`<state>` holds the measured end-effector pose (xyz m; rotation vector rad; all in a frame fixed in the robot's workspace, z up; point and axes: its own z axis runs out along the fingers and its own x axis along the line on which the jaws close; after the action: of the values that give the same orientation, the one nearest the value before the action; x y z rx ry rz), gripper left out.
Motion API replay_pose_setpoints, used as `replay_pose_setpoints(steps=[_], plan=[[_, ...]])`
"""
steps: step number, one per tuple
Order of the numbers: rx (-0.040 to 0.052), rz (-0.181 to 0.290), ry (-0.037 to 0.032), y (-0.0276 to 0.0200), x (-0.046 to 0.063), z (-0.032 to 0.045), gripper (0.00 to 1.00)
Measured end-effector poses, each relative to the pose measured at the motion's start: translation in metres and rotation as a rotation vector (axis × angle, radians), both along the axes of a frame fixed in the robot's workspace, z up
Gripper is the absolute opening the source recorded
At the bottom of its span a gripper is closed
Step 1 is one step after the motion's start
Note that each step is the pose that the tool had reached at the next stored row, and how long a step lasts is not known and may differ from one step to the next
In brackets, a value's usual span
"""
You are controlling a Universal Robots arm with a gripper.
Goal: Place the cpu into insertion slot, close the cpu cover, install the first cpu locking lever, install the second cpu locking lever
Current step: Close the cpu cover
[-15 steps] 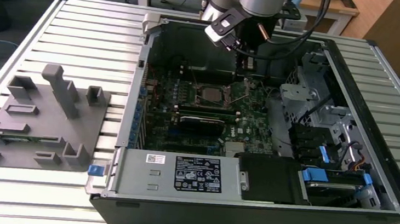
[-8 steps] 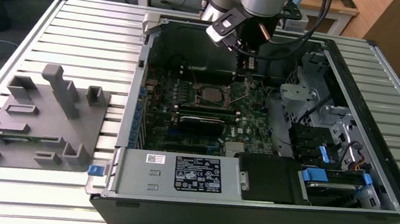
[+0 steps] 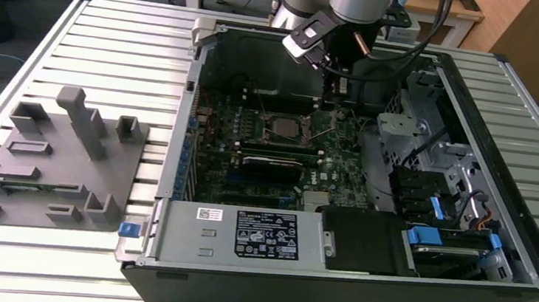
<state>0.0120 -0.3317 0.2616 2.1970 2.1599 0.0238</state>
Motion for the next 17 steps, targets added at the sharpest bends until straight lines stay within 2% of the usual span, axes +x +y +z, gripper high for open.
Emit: replay_pose_setpoints(steps=[17], plan=[[0.0001,0.0,0.0,0.0,0.019,-0.0001,0.11]])
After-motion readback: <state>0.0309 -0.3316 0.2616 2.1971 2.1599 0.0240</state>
